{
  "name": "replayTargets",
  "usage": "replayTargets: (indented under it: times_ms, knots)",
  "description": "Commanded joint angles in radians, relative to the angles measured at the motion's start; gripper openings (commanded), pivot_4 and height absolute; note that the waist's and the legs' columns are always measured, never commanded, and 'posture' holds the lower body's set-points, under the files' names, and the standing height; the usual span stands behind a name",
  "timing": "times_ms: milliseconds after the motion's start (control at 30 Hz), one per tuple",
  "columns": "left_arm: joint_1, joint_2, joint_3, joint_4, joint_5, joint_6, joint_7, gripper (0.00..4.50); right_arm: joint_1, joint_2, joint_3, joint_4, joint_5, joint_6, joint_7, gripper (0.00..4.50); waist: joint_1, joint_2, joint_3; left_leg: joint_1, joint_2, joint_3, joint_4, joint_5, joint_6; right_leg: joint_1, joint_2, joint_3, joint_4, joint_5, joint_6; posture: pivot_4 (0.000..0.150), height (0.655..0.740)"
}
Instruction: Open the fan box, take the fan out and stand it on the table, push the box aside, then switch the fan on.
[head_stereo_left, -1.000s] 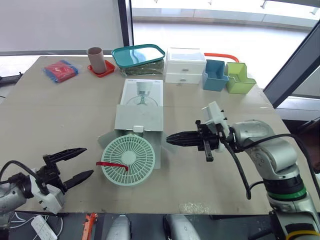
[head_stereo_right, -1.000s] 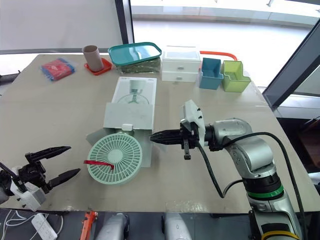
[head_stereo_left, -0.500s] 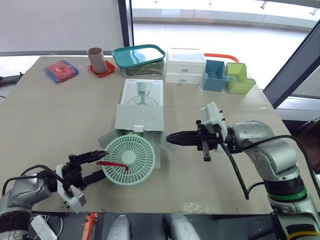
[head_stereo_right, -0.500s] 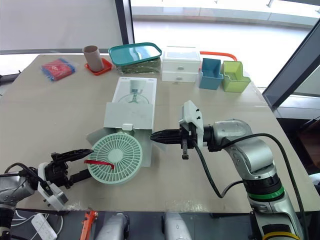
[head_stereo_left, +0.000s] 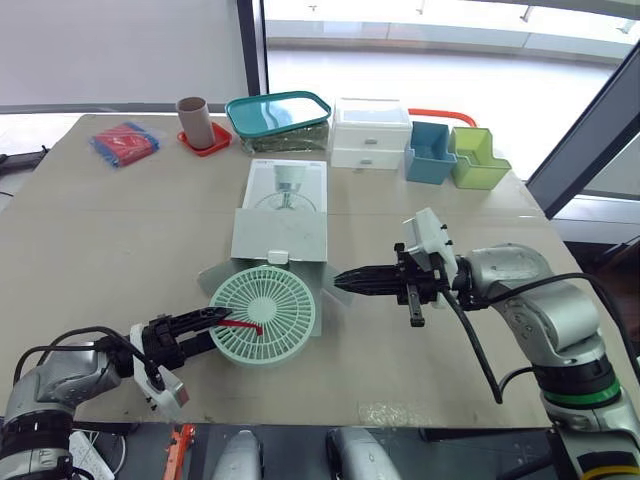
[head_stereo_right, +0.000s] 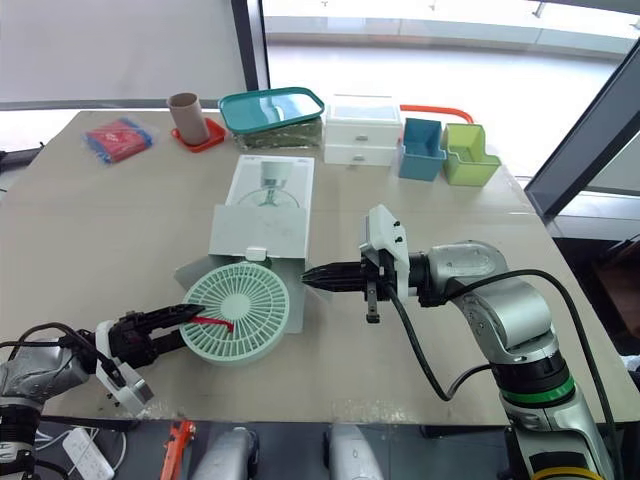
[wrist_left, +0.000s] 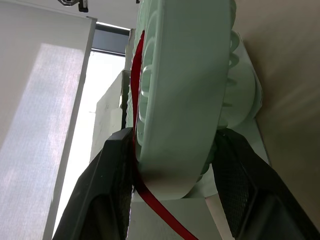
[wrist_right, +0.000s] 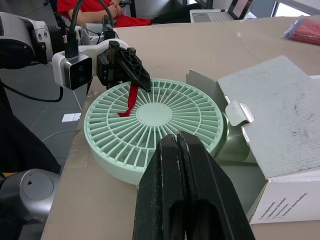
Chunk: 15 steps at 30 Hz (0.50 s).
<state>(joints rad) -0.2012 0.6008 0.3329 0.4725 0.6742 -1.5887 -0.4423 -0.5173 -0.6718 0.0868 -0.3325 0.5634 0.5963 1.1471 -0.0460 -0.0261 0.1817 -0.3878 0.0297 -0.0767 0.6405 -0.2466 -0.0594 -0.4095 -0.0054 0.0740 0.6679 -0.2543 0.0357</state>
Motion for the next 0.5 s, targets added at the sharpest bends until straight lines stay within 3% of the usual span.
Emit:
replayTargets:
  times_ms: [33, 200, 500]
  knots:
    - [0.018, 0.013, 0.003, -0.014, 0.054, 0.012, 0.062, 1.80, -0.001, -0.004, 0.001, -0.031, 0.000, -0.012, -0.011, 0.00, 0.000, 0.000, 0.000, 0.000, 0.000, 0.000, 0.000, 0.000, 0.000, 0.000, 0.000, 0.000, 0.000, 0.000, 0.000, 0.150, 0.7400]
    - [0.065, 0.034, -0.031, -0.032, 0.058, 0.007, 0.100, 1.80, 0.003, 0.000, 0.007, -0.030, -0.010, -0.015, -0.022, 0.00, -0.001, 0.000, 0.000, 0.001, 0.000, 0.000, 0.000, 0.000, 0.000, 0.001, 0.000, 0.000, 0.000, 0.000, 0.000, 0.150, 0.7400]
    - [0.214, 0.090, -0.093, -0.189, -0.081, 0.089, 0.142, 1.80, 0.005, -0.001, 0.013, -0.023, -0.009, -0.029, -0.014, 0.00, -0.001, 0.000, 0.000, 0.002, 0.000, 0.000, 0.000, 0.000, 0.000, 0.001, -0.001, 0.000, 0.000, 0.000, 0.000, 0.150, 0.7400]
